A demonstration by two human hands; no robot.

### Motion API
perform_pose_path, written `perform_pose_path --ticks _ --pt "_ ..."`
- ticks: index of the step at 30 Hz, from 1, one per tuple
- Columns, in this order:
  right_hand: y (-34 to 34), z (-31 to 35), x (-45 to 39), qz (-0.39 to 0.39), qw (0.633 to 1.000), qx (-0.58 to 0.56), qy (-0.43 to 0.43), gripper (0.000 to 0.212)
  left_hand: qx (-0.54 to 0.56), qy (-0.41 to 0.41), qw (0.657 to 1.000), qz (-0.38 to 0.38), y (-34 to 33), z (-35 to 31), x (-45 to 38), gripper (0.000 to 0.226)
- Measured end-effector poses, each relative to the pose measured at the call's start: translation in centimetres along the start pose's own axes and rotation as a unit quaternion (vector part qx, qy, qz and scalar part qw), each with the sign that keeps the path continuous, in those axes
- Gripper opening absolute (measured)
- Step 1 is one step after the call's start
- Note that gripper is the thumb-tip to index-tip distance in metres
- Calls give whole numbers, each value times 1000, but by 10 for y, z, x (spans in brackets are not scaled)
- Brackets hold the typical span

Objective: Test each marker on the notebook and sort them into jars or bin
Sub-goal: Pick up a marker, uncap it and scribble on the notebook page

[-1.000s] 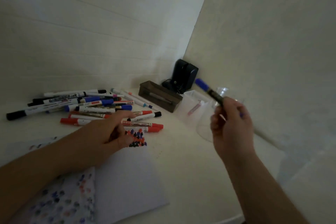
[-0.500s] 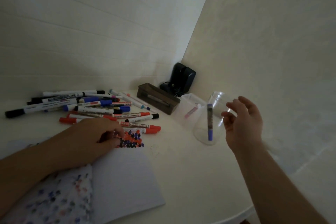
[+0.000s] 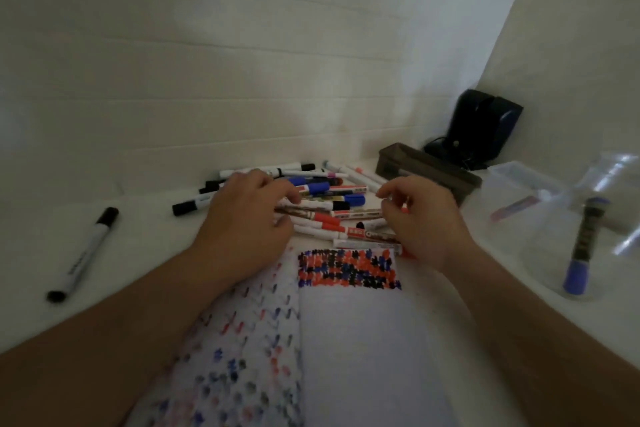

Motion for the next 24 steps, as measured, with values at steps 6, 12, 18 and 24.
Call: perform_pose_path --ticks 6,12,18,24 --pt "8 -19 7 -63 996 -65 28 17 -68 78 994 26 -8 25 -16 46" --pt "0 -19 8 -25 995 -90 22 21 -118 51 992 16 -8 23 -16 37" --pt "-1 -6 15 -22 995 -92 39 20 -114 29 993 -30 2 15 -13 22" --pt "-13 34 17 12 993 -7 118 54 -37 -100 982 -156 36 -25 -5 27"
Point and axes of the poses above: each hand's wrist, its own x-axis away from the middle knuckle, its own y-axis out of the back of the hand, z = x × y, the point moved 7 cm from there along -x, towards the middle knuckle, and after that the axes turned 4 degrees about -x, right-handed, at the moved point
